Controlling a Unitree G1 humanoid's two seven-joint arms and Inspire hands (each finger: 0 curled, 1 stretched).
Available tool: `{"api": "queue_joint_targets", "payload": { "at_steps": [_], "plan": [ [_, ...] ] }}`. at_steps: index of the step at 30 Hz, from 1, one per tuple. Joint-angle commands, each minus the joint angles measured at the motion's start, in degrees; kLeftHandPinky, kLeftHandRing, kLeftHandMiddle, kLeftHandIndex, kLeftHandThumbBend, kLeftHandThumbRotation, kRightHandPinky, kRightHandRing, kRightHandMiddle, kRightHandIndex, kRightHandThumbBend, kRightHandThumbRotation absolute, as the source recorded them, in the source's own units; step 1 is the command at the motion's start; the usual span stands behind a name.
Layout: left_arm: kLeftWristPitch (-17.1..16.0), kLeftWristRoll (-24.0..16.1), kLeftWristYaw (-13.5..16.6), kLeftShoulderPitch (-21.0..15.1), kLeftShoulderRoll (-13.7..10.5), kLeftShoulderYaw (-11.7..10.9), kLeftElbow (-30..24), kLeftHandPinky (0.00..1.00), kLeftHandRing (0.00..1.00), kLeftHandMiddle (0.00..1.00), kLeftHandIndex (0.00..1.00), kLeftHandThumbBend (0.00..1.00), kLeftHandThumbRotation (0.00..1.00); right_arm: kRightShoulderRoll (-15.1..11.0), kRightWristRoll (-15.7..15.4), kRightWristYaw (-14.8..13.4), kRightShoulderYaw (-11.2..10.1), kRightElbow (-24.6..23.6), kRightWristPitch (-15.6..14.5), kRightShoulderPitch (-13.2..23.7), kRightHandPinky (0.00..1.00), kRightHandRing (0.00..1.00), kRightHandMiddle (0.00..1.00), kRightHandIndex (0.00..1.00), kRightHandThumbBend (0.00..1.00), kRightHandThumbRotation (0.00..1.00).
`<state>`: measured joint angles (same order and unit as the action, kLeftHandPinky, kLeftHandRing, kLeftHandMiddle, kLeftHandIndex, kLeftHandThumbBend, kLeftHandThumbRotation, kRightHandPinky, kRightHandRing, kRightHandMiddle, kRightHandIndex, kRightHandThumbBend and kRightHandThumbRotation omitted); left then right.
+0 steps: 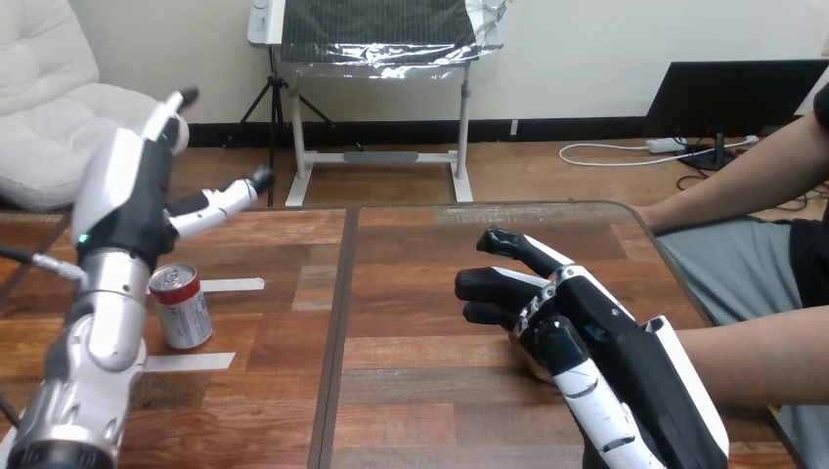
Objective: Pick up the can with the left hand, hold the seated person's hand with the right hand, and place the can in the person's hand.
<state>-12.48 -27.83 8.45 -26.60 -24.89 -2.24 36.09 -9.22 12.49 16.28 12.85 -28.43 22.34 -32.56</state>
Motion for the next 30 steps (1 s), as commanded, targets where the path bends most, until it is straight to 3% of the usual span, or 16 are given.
{"api": "queue_joint_targets", "payload": {
  "at_steps": [1,24,30],
  "plan": [
    [0.75,-0.83,1.34,-6.78,-1.72,1.92,4.66,0.79,0.91,0.95,0.94,0.80,0.51,0.28,-0.06,0.23,-0.17,-1.57,-0.06,3.47,0.77,0.78,0.75,0.82,0.46,0.68],
    [5.99,0.40,0.69,-13.10,-1.70,4.99,17.04,0.85,0.97,0.99,0.99,0.85,0.50,0.26,0.61,0.41,-0.54,-1.71,-1.20,4.50,0.77,0.77,0.73,0.82,0.47,0.67],
    [4.29,0.65,1.83,-13.59,-1.89,5.30,20.85,0.94,0.99,1.00,1.00,0.87,0.51,0.36,0.39,0.31,-0.57,-1.90,-1.43,4.50,0.76,0.77,0.73,0.82,0.47,0.67]
  ]
}}
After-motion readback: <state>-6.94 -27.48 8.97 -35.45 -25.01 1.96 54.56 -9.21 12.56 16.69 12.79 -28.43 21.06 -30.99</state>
